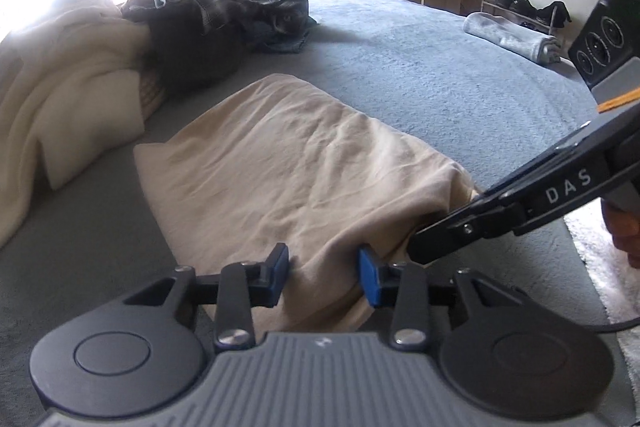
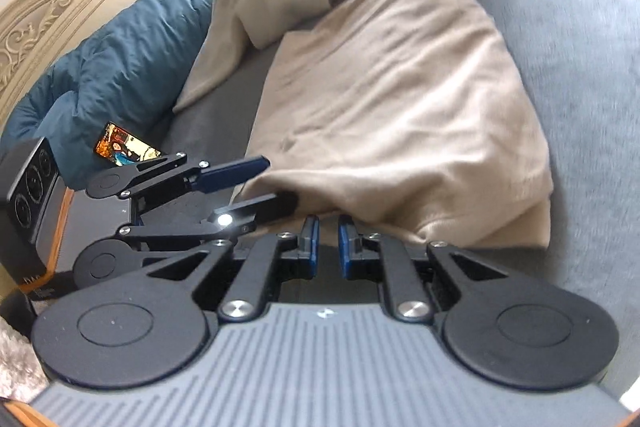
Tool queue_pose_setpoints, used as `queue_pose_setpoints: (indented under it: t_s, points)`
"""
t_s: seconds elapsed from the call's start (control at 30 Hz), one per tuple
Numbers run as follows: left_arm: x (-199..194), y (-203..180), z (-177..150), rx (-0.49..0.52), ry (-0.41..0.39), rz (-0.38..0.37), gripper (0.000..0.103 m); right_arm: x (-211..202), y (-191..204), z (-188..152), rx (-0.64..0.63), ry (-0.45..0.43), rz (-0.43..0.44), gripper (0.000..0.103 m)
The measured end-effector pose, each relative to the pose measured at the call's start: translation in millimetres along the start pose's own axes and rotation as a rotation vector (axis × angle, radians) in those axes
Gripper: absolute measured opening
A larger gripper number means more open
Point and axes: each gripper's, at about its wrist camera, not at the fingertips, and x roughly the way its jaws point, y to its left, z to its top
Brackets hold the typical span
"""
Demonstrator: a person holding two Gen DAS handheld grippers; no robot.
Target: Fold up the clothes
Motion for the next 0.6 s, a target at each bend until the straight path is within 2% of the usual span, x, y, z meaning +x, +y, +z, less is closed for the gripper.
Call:
queue_pose_setpoints:
  t_s: [0.07, 0.17, 0.23, 0.3, 0.43, 0.57, 0.6]
  points:
    - [1, -1, 0, 0.01, 0.016, -0.014, 0.045, 0, 1, 3, -0.018, -0.006, -0.012, 0.01]
    - [1, -3, -1, 0.032, 0.027, -0.014, 0.046, -2, 1, 2, -0.038, -0.017, -0.02, 0.01]
    - [2, -3, 0, 0.026, 0.032, -0.005, 0.045, 0, 2, 2, -0.062, -0.023, -0.031, 0.01]
    - [4, -1, 1, 0.01, 0.037, 0.01, 0.038, 4, 5, 1, -0.089, -0.024, -0.044, 0.01]
    - [3, 0, 2, -0.008, 0.036, 0.016, 0.035, 4, 12, -1, -0.145, -0.037, -0.053, 0.01]
    - [-11, 9, -3, -0.055, 0.033, 0.038, 0.05, 0, 22, -4, -0.225, -0.046, -0.067, 0.011]
    - [-17, 13, -6, -0.071, 0.028, 0.051, 0.051, 0, 25, -5, -0.249, -0.04, -0.065, 0.011]
